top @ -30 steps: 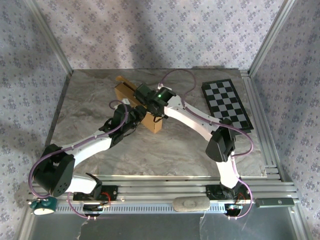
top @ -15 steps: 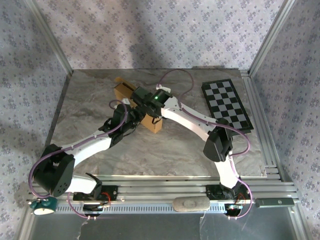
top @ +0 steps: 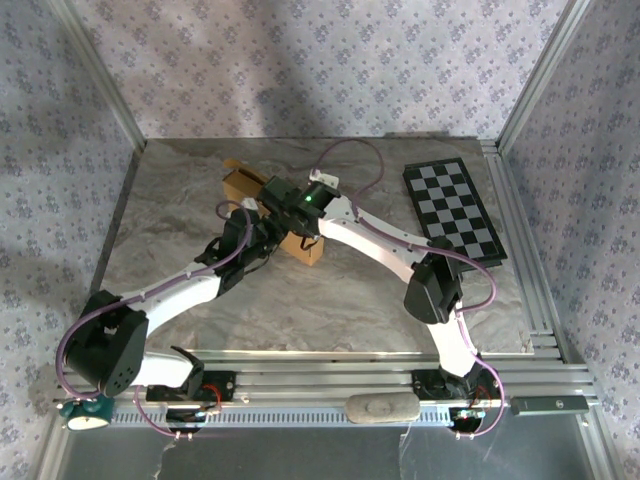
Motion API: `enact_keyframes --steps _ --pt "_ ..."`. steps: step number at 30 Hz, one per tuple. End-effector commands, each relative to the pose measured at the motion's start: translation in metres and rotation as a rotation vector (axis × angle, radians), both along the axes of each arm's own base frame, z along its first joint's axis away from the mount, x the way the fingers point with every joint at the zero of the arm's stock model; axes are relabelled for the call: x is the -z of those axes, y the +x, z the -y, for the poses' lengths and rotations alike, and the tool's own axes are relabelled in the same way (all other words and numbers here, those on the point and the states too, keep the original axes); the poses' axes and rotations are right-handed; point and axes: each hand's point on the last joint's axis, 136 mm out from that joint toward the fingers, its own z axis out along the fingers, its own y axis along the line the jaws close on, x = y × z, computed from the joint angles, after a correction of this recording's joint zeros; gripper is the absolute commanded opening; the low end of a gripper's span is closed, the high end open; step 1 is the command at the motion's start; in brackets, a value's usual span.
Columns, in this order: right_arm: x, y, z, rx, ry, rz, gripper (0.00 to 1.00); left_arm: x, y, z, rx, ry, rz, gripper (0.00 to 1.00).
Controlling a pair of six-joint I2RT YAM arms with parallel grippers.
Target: Fold the paper box
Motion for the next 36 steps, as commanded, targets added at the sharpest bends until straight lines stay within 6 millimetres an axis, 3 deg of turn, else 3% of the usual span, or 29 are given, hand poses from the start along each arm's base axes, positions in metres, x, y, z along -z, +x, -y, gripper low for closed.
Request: enact_keyframes --steps 1,22,36 --pt "0.027 -0.001 -0.029 -0.023 0.055 -0.024 0.0 0.009 -0.021 0.018 0.121 -0.034 -0.051 0.26" --pt "0.051 -0.02 -0.037 -0.043 0.003 0.025 0.0 0.013 -0.021 0.017 0.121 -0.04 -0.064 0.25" --pt "0.074 -0.041 -0.035 -0.09 -0.089 0.089 0.0 0.0 -0.026 0.014 0.126 -0.046 -0.04 0.25"
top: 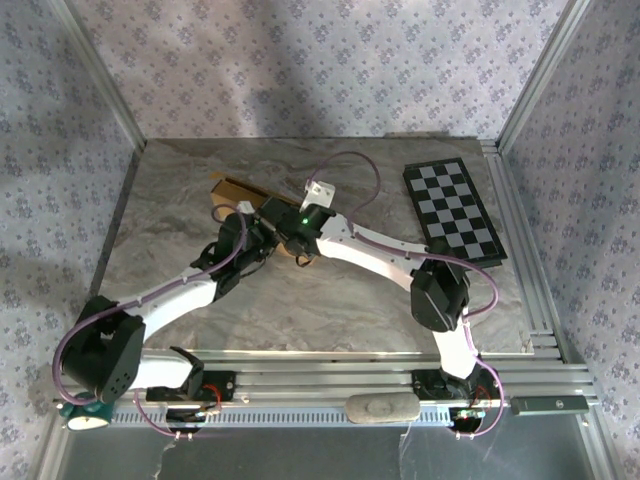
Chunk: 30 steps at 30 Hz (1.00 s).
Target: Fold the paper box
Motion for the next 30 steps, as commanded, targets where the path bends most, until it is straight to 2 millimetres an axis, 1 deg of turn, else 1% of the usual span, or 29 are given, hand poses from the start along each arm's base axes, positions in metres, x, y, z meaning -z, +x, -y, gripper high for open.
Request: enact_keyframes --steps 1,8,15,21,26,29,30 --pt "0.07 -0.044 -0.024 -0.109 -0.118 -0.128 0.0 -0.003 -0.02 0.021 0.128 -0.022 -0.044 0.25" --pt "0.079 -0.049 -0.016 -0.166 -0.182 -0.119 0.0 -0.002 -0.021 0.021 0.126 -0.023 -0.044 0.25" --pt "0.087 -0.053 -0.007 -0.219 -0.226 -0.165 0.0 0.0 -0.02 0.019 0.12 -0.006 -0.047 0.26" --pt "0.079 -0.059 -0.005 -0.253 -0.21 -0.184 0.0 0.011 -0.018 0.011 0.076 0.008 -0.066 0.26" --pt "0.073 -0.064 0.006 -0.264 -0.206 -0.2 0.0 0.019 -0.016 0.004 0.031 0.012 -0.081 0.25" --pt "0.078 -0.064 0.007 -0.276 -0.209 -0.21 0.0 0.018 -0.017 0.006 0.033 -0.007 -0.077 0.25" --pt "0.08 -0.062 0.008 -0.271 -0.209 -0.216 0.0 0.015 -0.018 0.007 0.038 -0.012 -0.072 0.25"
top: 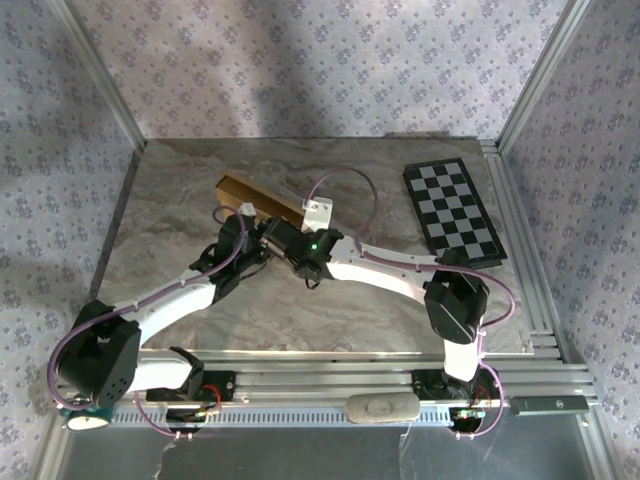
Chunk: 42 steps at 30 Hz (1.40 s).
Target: Fold the paper box
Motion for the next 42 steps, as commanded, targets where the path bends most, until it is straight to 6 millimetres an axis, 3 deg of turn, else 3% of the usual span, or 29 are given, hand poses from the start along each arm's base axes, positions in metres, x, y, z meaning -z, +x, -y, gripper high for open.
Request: enact_keyframes --steps 1,4,7,14,17,20,22,26,32,42 --pt "0.07 -0.034 0.001 -0.106 -0.106 -0.273 0.0 0.015 -0.011 0.001 0.019 0.007 -0.056 0.28" --pt "0.069 -0.03 0.002 -0.096 -0.11 -0.27 0.0 0.001 -0.021 -0.002 0.03 0.022 -0.042 0.44" --pt "0.065 -0.027 0.001 -0.099 -0.124 -0.259 0.0 -0.008 -0.035 -0.019 0.008 0.058 -0.044 0.57" --pt "0.064 -0.021 -0.003 -0.121 -0.156 -0.253 0.0 -0.029 -0.074 -0.057 -0.005 0.101 -0.027 0.65" --pt "0.063 -0.022 -0.003 -0.132 -0.17 -0.251 0.0 -0.054 -0.082 -0.091 -0.03 0.207 0.019 0.63" --pt "0.062 -0.021 -0.001 -0.146 -0.189 -0.246 0.0 -0.092 -0.08 -0.145 -0.096 0.482 0.093 0.59" --pt "0.06 -0.021 -0.003 -0.168 -0.197 -0.241 0.0 -0.092 -0.079 -0.186 -0.138 0.696 0.017 0.59" --pt "0.061 -0.019 -0.004 -0.202 -0.221 -0.246 0.0 -0.075 -0.059 -0.218 -0.104 0.77 -0.075 0.57" --pt "0.061 -0.015 0.0 -0.268 -0.266 -0.249 0.0 -0.056 -0.038 -0.232 -0.065 0.805 -0.096 0.48" --pt "0.054 -0.011 0.005 -0.465 -0.357 -0.201 0.0 -0.061 -0.048 -0.23 -0.045 0.84 -0.009 0.47"
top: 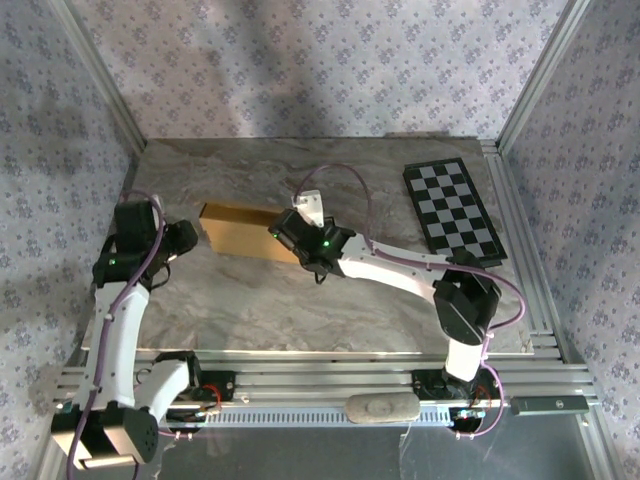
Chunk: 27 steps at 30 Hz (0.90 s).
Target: Fold the paper box
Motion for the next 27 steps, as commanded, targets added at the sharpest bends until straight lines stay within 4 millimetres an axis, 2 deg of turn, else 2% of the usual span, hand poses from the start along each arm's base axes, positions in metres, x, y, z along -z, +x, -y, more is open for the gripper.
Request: enact_keyframes --steps 1,6,10,17,22,25,27 --pt "0.054 -0.025 0.013 -0.187 -0.207 -0.164 0.0 -0.007 0.0 0.007 0.071 0.012 0.026 0.47" --pt "0.053 -0.03 0.018 -0.293 -0.219 -0.16 0.0 -0.004 -0.004 0.012 0.107 0.009 0.029 0.47" --pt "0.052 -0.028 0.023 -0.301 -0.219 -0.17 0.0 -0.008 -0.009 0.012 0.114 0.022 0.07 0.49" --pt "0.045 -0.026 0.015 -0.323 -0.208 -0.171 0.0 0.005 -0.02 0.011 0.155 0.087 0.072 0.48" --pt "0.047 -0.024 0.015 -0.323 -0.201 -0.184 0.0 0.005 -0.01 0.0 0.145 0.176 0.105 0.48" --pt "0.045 -0.023 0.014 -0.324 -0.195 -0.184 0.0 0.006 0.001 0.003 0.195 0.193 0.075 0.51" --pt "0.043 -0.022 0.012 -0.327 -0.191 -0.185 0.0 0.007 0.011 0.012 0.251 0.163 0.061 0.52"
